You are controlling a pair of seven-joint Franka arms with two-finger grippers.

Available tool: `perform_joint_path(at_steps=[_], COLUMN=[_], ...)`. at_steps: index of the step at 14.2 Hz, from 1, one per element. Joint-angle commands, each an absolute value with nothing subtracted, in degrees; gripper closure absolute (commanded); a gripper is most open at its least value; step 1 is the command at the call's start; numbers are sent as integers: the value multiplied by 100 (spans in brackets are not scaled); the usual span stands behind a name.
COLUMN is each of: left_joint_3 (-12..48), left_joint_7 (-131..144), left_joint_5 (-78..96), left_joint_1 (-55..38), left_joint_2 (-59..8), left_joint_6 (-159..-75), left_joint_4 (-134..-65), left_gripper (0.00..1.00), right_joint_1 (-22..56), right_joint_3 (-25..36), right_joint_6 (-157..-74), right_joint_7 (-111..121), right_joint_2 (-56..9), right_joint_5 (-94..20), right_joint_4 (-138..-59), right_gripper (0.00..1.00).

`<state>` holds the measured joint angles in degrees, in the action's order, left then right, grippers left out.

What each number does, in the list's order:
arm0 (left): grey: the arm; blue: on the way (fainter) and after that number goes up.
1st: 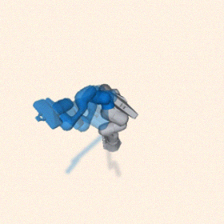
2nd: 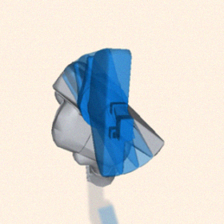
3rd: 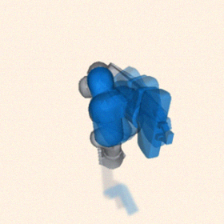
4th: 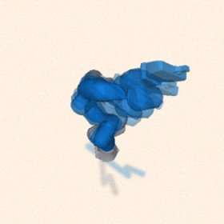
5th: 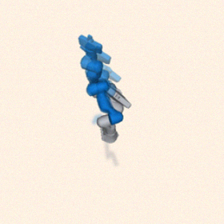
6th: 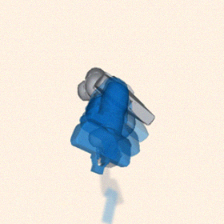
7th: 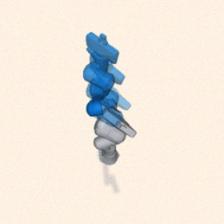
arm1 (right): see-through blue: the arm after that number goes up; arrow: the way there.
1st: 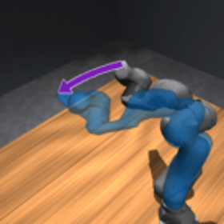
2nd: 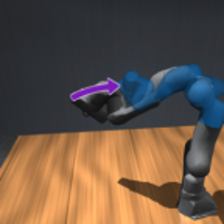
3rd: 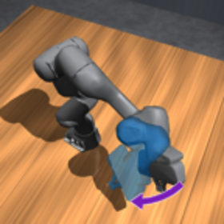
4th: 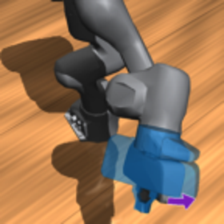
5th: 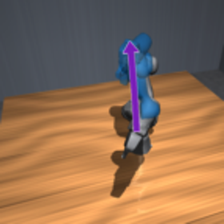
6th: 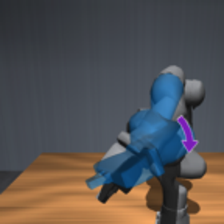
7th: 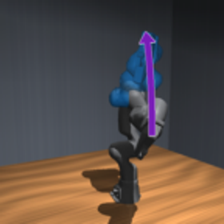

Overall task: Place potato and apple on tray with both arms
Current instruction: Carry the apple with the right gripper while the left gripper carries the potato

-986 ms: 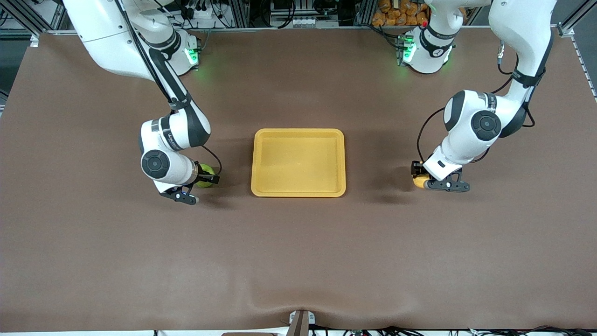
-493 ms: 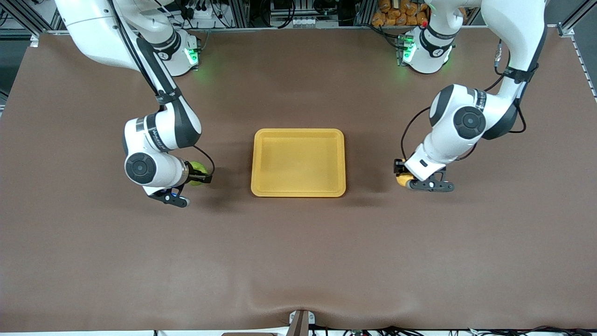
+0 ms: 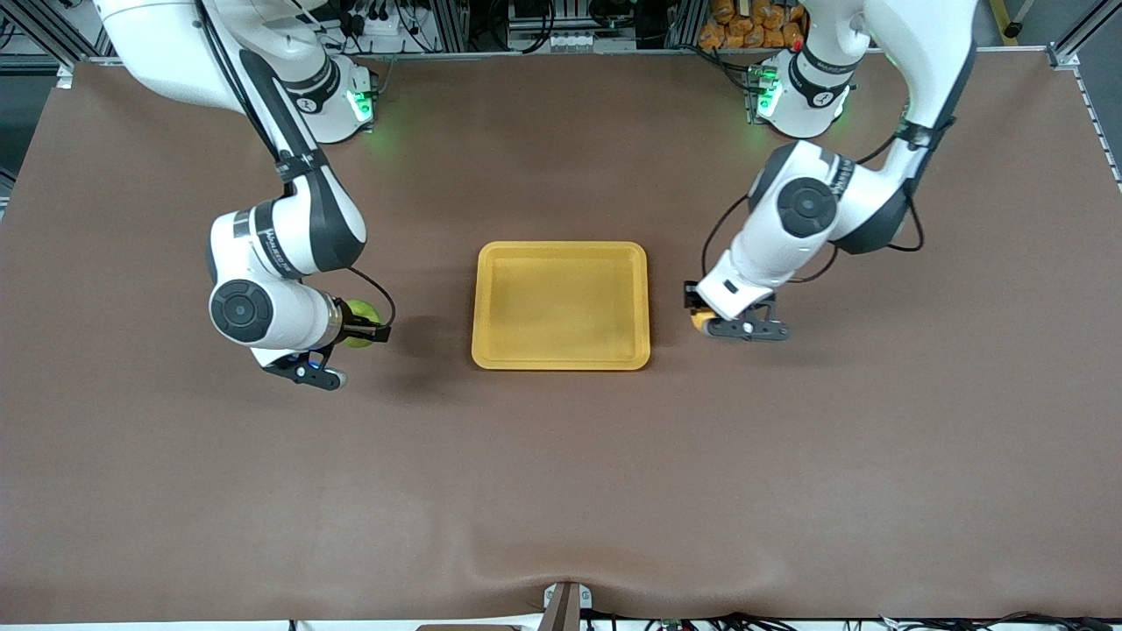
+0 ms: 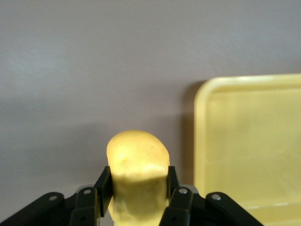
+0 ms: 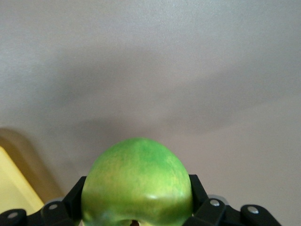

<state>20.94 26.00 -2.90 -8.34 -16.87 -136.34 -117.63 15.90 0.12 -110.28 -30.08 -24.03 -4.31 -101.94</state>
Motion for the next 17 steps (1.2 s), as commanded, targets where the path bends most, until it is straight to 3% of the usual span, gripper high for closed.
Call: perform_joint_path(at_steps=[1,10,17], left_joint_3=[2074,2022,2039], left_joint_7=[2716,3488,4780], left_joint_5=[-352,-369,-1520], left_joint_1=[-1106,-1888,-2188], left_joint_2=[-1977,-2653,-3348], left_joint_6=[-13518,-13518,-13518], left_joint_4=[-11357,-10776,-10310], left_gripper=[93,93,93], right_joint_1=[1591,2118,2627], right_joint_3=[-70,-167,-158], right_joint_6=[-10828,-10898,-11521], right_joint_7=[-3023,-3709,-4472], right_joint_2=[-2241,-2294,-2540], right_joint_5=[-466,-826,-1046], right_joint_4=[-10116,-10125,-10143], right_gripper=[100,100,100])
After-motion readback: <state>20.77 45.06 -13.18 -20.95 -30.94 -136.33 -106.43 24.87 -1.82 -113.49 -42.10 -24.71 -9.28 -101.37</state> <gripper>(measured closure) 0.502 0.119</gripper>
